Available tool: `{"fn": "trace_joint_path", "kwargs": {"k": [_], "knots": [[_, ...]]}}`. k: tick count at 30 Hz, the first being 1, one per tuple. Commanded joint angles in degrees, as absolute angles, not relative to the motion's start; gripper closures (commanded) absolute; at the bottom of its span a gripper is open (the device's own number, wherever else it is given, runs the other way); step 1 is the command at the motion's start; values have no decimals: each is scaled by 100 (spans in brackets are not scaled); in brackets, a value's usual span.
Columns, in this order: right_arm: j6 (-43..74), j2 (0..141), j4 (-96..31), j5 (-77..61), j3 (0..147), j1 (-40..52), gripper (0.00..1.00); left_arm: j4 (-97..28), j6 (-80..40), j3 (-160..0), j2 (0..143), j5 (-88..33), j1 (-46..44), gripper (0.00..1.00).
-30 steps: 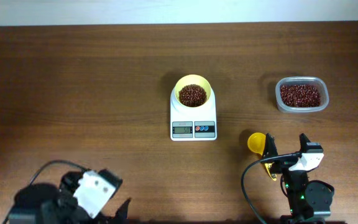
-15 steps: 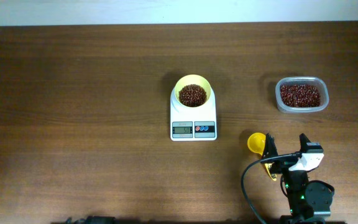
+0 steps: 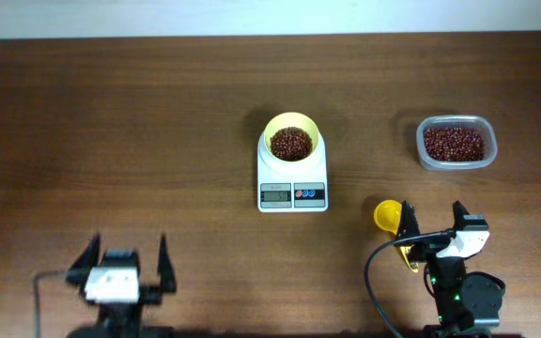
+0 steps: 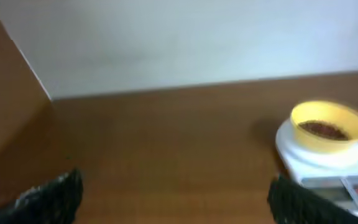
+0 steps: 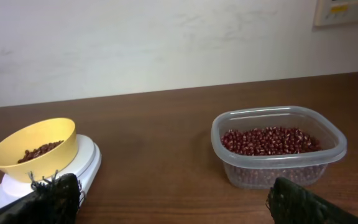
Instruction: Scoop item into bowl and weigh 50g on scale
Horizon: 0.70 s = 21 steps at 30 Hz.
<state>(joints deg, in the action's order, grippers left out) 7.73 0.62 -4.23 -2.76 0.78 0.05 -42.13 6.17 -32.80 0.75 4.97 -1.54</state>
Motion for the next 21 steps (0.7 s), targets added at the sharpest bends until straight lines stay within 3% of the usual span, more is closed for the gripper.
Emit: {"fn": "trace_joint_path", "kwargs": {"k": [1, 7, 15, 21], "knots": [[773, 21, -438, -231, 32, 27, 1, -3251, 563, -2161, 38, 580, -132, 1], [773, 21, -438, -231, 32, 27, 1, -1612, 565, -709, 38, 587, -132, 1], [773, 21, -438, -231, 32, 27, 1, -1004, 587, -325, 38, 884, -132, 1], [773, 21, -438, -231, 32, 27, 1, -397, 585, -47, 38, 346, -132, 1]]}}
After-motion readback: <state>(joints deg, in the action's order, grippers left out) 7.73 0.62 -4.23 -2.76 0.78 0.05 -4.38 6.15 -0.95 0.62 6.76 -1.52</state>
